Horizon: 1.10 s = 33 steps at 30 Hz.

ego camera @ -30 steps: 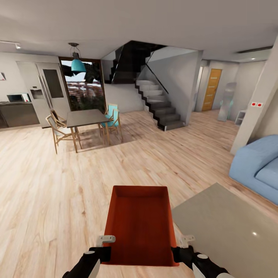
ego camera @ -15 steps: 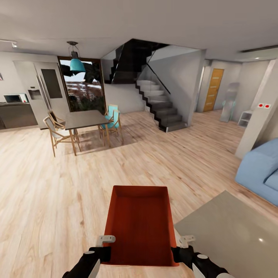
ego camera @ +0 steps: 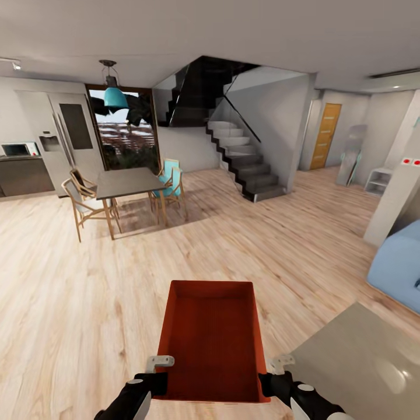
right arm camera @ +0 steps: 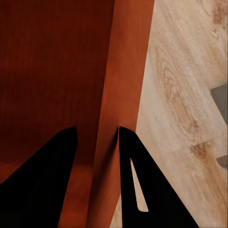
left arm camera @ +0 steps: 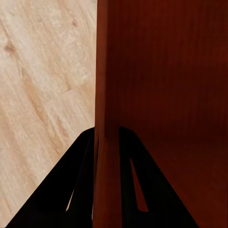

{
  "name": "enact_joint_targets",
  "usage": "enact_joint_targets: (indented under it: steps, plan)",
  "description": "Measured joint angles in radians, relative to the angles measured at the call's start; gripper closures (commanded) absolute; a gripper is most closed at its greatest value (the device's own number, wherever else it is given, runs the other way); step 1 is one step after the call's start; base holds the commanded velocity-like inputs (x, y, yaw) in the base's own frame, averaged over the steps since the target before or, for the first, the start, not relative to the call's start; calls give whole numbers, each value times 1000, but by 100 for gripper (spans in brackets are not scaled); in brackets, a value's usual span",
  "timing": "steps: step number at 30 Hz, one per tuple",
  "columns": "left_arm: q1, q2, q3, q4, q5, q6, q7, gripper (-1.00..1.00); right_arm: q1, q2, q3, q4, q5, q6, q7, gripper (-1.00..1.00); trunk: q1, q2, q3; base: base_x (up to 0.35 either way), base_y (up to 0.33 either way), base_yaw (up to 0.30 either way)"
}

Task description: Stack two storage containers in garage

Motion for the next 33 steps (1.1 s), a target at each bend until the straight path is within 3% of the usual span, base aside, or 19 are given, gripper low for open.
enact_joint_targets:
  steps: [33]
  plan:
    - [0,-2,2,2,-1,-3,2,100,0,-2,1,-1,-1,0,2,100,0,0,0,322,93,0]
